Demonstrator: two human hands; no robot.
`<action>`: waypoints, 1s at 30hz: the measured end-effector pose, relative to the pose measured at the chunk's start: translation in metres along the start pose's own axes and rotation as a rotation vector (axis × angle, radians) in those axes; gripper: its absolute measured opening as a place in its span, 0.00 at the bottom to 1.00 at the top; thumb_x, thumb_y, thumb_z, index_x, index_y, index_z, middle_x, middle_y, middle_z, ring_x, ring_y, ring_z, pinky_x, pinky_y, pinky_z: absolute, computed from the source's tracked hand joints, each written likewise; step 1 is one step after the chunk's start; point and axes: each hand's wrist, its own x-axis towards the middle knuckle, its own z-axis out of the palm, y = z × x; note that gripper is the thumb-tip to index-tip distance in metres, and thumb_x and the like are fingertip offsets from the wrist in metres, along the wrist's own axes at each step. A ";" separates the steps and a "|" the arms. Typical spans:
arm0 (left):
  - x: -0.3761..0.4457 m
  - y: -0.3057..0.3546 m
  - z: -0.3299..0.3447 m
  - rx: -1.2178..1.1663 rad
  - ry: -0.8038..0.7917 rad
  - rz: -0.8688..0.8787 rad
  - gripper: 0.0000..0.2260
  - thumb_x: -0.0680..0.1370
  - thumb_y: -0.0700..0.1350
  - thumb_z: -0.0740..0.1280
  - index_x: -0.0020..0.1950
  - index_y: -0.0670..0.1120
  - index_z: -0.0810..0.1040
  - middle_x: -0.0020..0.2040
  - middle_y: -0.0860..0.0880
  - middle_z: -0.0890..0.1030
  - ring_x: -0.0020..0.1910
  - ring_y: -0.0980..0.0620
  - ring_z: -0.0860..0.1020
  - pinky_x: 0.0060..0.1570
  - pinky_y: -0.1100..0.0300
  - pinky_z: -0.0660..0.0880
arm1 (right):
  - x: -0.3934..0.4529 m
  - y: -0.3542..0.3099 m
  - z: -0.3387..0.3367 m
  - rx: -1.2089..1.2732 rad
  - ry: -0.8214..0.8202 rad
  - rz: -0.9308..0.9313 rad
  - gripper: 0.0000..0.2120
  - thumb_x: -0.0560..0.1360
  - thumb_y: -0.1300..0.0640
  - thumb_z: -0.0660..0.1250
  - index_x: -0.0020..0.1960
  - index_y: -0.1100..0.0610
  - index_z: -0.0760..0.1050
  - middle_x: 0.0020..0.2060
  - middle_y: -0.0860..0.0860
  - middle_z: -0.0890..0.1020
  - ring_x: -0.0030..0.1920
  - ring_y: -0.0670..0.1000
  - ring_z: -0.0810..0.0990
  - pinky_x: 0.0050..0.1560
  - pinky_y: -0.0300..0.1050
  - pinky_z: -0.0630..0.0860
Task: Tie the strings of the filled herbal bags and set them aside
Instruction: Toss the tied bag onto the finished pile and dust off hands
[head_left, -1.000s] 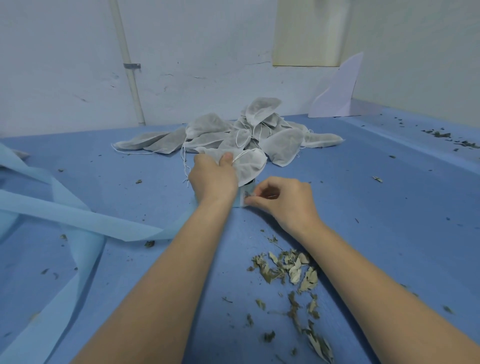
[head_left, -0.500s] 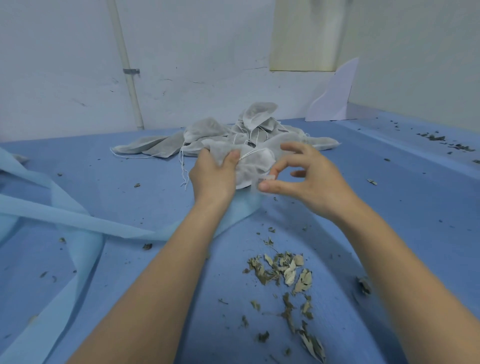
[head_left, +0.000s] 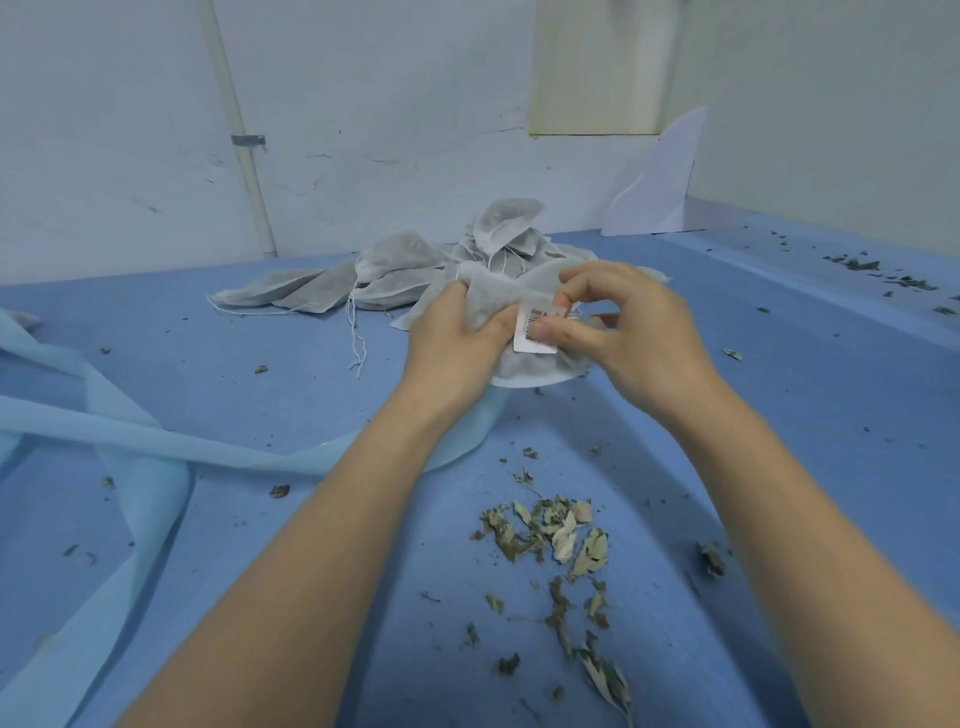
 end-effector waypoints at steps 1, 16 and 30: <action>0.000 0.000 0.000 -0.022 -0.009 -0.004 0.11 0.76 0.43 0.68 0.56 0.38 0.77 0.52 0.42 0.81 0.53 0.44 0.79 0.56 0.46 0.75 | 0.000 0.001 0.001 0.006 0.012 0.016 0.09 0.68 0.54 0.76 0.37 0.49 0.75 0.50 0.49 0.80 0.54 0.47 0.75 0.58 0.49 0.72; -0.005 0.003 -0.004 -0.261 -0.192 -0.062 0.18 0.67 0.28 0.72 0.55 0.36 0.78 0.51 0.40 0.83 0.51 0.42 0.82 0.56 0.46 0.77 | -0.001 0.008 0.005 0.365 0.017 0.116 0.17 0.71 0.53 0.74 0.55 0.45 0.71 0.41 0.44 0.85 0.43 0.42 0.81 0.45 0.38 0.75; -0.009 0.003 0.006 -0.347 -0.139 -0.103 0.09 0.70 0.36 0.73 0.49 0.40 0.81 0.45 0.43 0.84 0.44 0.49 0.83 0.47 0.56 0.79 | -0.003 0.012 0.022 0.511 0.166 0.145 0.13 0.74 0.54 0.72 0.56 0.46 0.74 0.31 0.44 0.82 0.33 0.42 0.78 0.39 0.37 0.74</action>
